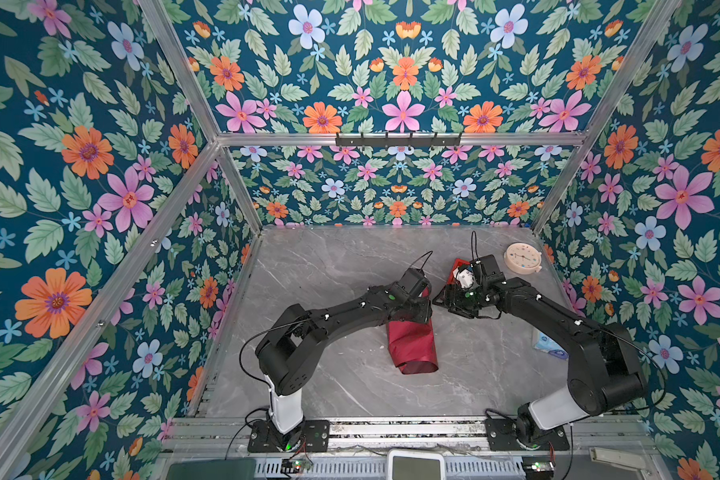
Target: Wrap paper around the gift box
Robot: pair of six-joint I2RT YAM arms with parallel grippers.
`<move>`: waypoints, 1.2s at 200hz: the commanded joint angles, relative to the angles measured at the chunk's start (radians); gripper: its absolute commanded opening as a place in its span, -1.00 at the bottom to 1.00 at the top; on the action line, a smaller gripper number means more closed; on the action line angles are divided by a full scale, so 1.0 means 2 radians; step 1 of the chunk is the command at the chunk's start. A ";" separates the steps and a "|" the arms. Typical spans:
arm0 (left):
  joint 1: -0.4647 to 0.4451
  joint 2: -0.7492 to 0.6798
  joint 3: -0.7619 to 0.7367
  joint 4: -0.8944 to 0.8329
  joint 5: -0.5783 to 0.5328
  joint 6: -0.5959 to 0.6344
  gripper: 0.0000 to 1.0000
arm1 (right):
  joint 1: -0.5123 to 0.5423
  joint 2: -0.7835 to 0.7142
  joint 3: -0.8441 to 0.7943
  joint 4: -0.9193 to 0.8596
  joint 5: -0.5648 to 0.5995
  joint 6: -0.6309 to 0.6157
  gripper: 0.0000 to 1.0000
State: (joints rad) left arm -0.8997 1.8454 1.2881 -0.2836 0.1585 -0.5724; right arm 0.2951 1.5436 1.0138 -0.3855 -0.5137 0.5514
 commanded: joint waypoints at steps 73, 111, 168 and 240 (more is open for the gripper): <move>0.001 0.010 -0.010 -0.064 -0.002 -0.004 0.46 | 0.000 0.053 0.031 0.046 -0.050 0.006 0.62; 0.001 0.009 -0.011 -0.062 -0.003 -0.004 0.53 | 0.004 0.087 0.038 0.044 -0.071 -0.001 0.66; 0.001 0.009 -0.007 -0.061 -0.002 -0.002 0.55 | 0.001 0.111 0.034 0.030 -0.060 -0.018 0.60; 0.001 -0.003 0.008 -0.051 0.000 0.001 0.57 | -0.007 0.136 0.030 0.006 -0.019 -0.047 0.36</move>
State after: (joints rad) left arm -0.9016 1.8332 1.3056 -0.2771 0.2035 -0.5732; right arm 0.2810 1.8015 1.0828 -0.2958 -0.6636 0.4950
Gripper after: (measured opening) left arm 0.783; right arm 0.693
